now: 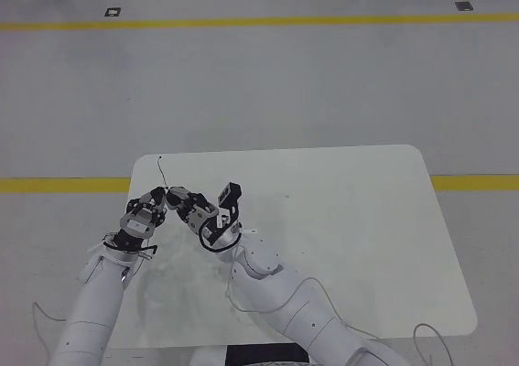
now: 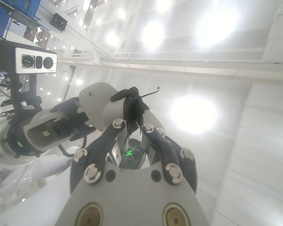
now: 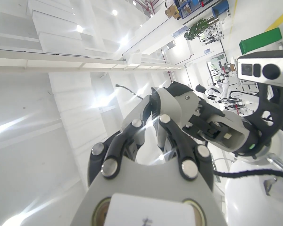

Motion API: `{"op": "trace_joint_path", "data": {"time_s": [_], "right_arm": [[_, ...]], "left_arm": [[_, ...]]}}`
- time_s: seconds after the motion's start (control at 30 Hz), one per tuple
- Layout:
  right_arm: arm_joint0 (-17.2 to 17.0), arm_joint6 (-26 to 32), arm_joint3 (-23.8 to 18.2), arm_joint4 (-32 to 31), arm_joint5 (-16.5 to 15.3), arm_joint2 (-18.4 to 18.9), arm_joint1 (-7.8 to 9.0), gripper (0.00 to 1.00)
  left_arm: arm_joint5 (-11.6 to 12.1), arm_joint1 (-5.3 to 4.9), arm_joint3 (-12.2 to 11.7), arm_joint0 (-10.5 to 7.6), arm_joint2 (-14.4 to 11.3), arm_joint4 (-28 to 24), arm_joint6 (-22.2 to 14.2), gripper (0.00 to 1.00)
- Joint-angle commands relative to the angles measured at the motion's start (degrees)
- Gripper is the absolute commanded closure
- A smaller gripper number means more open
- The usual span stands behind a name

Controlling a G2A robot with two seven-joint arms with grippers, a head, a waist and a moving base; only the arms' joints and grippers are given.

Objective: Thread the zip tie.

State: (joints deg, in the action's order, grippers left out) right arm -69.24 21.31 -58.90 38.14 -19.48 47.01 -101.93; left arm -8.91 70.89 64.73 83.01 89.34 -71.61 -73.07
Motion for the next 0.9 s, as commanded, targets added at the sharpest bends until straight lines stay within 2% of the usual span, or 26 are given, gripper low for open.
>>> {"op": "trace_joint_path", "data": {"time_s": [0.0,0.4,0.87], "right_arm": [[-0.1,-0.3,0.3,-0.6,0.0,0.0,0.06,1.00],[-0.2,-4.0,3.1,-2.7,0.0,0.2,0.20,1.00],[0.4,-7.4,5.4,-3.6,2.1,-0.2,0.01,1.00]], "left_arm": [[0.0,0.00,0.0,0.00,0.0,0.0,0.0,1.00],[0.0,0.00,0.0,0.00,0.0,0.0,0.0,1.00],[0.0,0.00,0.0,0.00,0.0,0.0,0.0,1.00]]}}
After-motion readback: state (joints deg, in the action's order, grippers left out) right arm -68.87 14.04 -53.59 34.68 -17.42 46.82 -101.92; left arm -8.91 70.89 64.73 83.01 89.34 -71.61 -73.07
